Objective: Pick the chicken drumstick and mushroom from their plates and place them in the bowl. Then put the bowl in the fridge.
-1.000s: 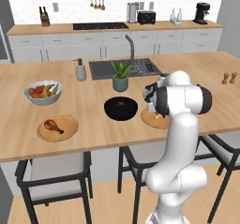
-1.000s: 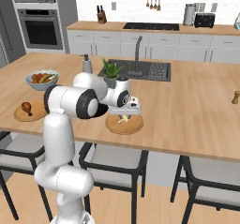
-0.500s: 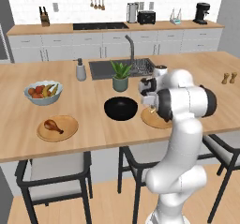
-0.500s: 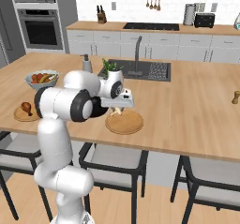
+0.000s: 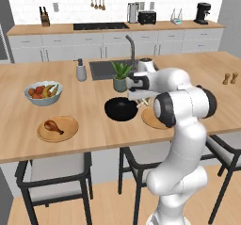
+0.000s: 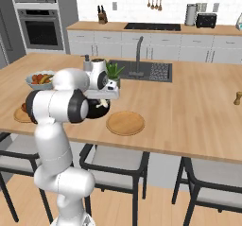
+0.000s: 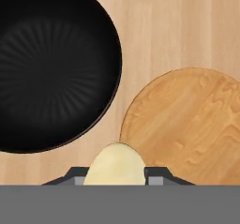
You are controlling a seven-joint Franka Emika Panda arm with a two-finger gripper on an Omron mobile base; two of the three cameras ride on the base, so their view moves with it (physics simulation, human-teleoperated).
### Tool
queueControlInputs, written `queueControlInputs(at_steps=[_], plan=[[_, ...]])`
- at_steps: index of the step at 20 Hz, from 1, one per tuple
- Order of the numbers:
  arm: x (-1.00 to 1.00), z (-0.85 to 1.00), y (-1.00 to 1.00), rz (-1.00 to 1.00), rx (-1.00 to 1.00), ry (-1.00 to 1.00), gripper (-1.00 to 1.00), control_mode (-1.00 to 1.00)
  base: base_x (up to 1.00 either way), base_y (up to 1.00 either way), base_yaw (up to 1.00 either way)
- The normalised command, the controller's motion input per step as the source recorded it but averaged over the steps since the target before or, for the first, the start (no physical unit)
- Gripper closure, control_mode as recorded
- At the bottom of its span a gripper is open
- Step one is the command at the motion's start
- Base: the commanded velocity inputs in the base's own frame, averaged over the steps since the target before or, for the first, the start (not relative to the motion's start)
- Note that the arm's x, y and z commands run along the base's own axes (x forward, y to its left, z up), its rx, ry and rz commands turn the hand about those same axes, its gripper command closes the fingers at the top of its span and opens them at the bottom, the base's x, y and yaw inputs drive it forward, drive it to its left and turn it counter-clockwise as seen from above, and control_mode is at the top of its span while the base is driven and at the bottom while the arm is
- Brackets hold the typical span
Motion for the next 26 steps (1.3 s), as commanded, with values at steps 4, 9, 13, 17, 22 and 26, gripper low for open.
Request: queueControlInputs(at_steps=[4, 9, 13, 17, 22, 26], plan=[[0.18, -0.03, 0.54, 0.0, 0.02, 0.02, 1.0, -1.0, 0.0, 0.0, 0.0], [0.37, -0.01, 0.36, 0.0, 0.05, 0.0, 1.0, -1.0, 0.0, 0.0, 0.0], [0.33, -0.13, 0.29, 0.0, 0.0, 0.02, 1.0, -1.0, 0.0, 0.0, 0.0], [0.07, -0.59, 0.0, 0.0, 0.0, 0.0, 1.0, -1.0, 0.0, 0.0, 0.0], [0.0, -0.5, 0.0, 0.0, 0.0, 0.0, 1.0, -1.0, 0.0, 0.0, 0.0], [0.02, -0.18, 0.04, 0.0, 0.0, 0.0, 1.0, -1.0, 0.0, 0.0, 0.0]])
